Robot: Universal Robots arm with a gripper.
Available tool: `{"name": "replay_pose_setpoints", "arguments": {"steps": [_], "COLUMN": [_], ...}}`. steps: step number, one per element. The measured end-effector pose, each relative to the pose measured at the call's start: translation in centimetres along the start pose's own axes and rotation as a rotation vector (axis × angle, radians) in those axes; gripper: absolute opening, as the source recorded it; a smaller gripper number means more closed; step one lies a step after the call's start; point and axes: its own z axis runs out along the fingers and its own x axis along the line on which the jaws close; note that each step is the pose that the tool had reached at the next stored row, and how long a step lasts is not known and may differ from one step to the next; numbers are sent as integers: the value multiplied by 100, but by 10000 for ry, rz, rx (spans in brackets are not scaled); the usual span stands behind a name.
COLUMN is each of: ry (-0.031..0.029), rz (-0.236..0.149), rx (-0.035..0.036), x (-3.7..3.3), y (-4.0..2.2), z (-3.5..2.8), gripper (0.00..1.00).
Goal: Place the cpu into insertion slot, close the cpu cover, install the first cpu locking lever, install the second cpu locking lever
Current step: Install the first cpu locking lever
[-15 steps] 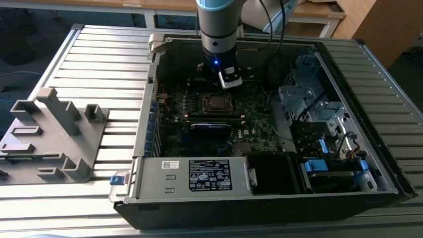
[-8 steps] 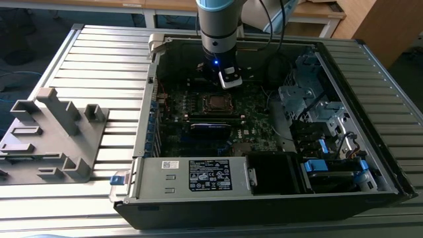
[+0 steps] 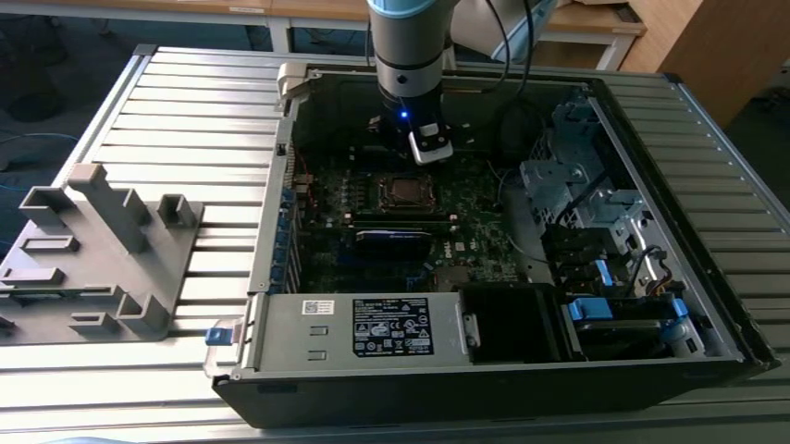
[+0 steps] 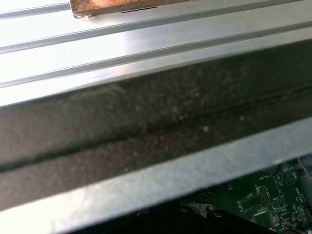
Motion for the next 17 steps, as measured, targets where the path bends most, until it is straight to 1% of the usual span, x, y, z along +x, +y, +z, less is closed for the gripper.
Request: {"name": "replay_pose_setpoints", "arguments": {"steps": [4,6,12,17], "ry": [-118,-149,-159,-181], "rz": [-21,-27,-30,-34], "rx": [-31,-41,-45,-53], "x": [1,3,7,9], "y": [0,-1,-3,-11], "z": [1,3,4,7], "gripper": [11,11,11,11]}}
